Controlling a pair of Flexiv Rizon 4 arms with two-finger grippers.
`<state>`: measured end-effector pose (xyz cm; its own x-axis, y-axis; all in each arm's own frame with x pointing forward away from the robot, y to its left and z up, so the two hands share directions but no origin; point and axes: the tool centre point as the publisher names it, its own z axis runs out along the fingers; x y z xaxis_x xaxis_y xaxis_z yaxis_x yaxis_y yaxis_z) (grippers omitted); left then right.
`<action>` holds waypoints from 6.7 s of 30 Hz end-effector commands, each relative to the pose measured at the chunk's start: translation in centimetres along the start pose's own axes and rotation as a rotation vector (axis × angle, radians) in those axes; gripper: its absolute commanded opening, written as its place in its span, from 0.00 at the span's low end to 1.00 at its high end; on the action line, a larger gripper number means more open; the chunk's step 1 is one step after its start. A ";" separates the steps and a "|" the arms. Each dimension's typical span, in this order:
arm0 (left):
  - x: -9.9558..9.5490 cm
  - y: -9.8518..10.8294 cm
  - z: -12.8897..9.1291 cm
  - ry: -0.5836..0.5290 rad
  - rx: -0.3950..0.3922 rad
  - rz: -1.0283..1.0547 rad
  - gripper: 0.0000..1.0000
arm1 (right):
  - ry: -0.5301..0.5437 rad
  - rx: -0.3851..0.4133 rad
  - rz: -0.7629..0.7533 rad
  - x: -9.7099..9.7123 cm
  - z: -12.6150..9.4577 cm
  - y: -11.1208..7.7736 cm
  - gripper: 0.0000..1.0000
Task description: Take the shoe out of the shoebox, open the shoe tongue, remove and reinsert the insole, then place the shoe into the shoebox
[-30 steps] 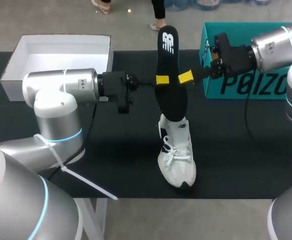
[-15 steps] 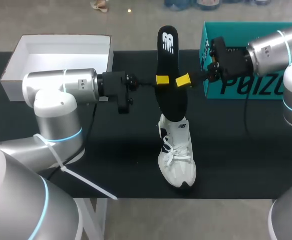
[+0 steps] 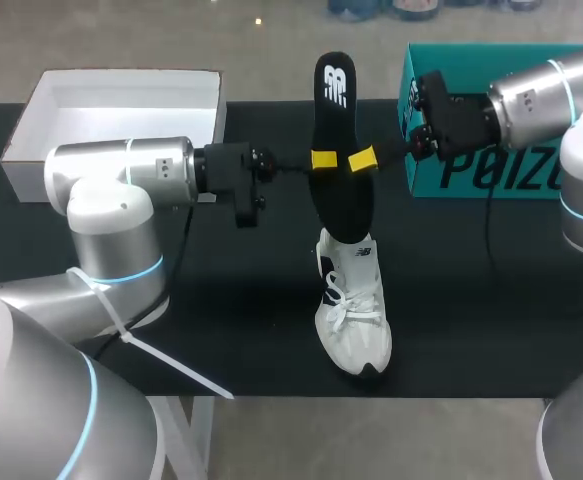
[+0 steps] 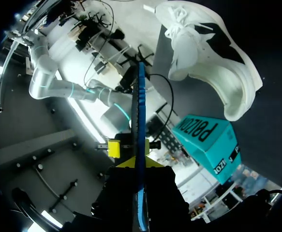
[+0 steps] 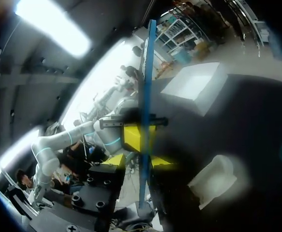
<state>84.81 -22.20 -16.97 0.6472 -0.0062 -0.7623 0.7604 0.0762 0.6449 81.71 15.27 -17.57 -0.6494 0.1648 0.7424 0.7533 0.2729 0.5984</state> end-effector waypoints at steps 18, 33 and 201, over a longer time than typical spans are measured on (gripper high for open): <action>0.0 -0.1 0.2 0.003 -0.003 0.002 1.00 | 0.001 -0.009 0.000 0.1 0.4 0.4 0.00; -2.8 0.2 -6.0 0.180 0.087 -0.316 1.00 | -0.023 -0.011 0.003 0.4 -0.1 0.2 0.00; -2.9 -7.2 -21.6 0.749 -0.010 -1.451 1.00 | -0.098 -0.066 -0.018 -8.2 -1.9 2.2 0.00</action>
<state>76.36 -1.19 -20.64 -0.7410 0.3817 -0.5524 0.6712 0.4416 -0.5953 88.29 12.31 -20.80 -0.6663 0.2682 0.6957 0.7454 0.2173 0.6302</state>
